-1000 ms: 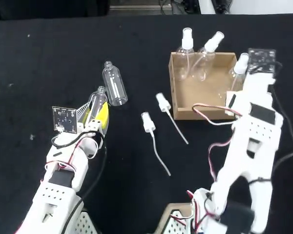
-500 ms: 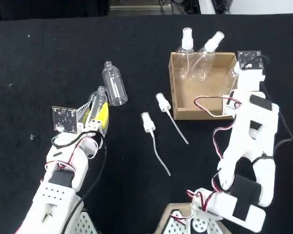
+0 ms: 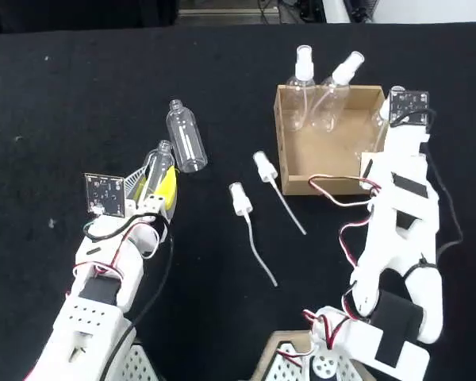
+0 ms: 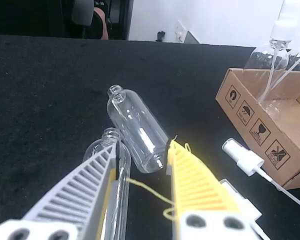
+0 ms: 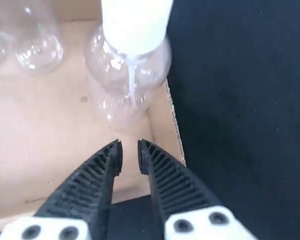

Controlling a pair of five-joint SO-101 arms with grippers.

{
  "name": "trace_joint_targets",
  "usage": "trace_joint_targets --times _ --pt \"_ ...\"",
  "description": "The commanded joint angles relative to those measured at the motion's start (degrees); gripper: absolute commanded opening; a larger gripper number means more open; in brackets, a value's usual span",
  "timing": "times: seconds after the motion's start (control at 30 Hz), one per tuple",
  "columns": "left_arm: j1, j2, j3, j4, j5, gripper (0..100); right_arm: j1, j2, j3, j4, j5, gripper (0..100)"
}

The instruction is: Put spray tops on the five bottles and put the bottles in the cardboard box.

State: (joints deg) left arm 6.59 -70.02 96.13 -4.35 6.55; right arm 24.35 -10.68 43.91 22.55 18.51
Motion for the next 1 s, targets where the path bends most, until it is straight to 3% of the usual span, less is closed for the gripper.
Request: trace_joint_targets --times 0.0,0.3,0.53,0.7,0.97 --pt "0.57 -0.88 1.27 -1.23 -0.62 16 0.97 -3.12 0.04 -4.57 -0.09 2.5" --pt "0.57 -0.88 0.04 -1.05 -0.62 16 1.05 -1.71 9.71 -25.23 -0.44 2.5" --pt "0.48 -0.88 0.04 -1.23 -0.62 16 1.05 8.04 6.46 -30.86 -0.44 2.5" --pt "-4.00 -0.88 0.04 -1.32 -0.18 16 1.41 15.96 1.45 -30.86 -0.44 2.5" --pt "-5.14 -0.88 -0.48 -1.32 -0.09 16 0.26 18.15 -1.27 -31.21 -0.53 2.5"
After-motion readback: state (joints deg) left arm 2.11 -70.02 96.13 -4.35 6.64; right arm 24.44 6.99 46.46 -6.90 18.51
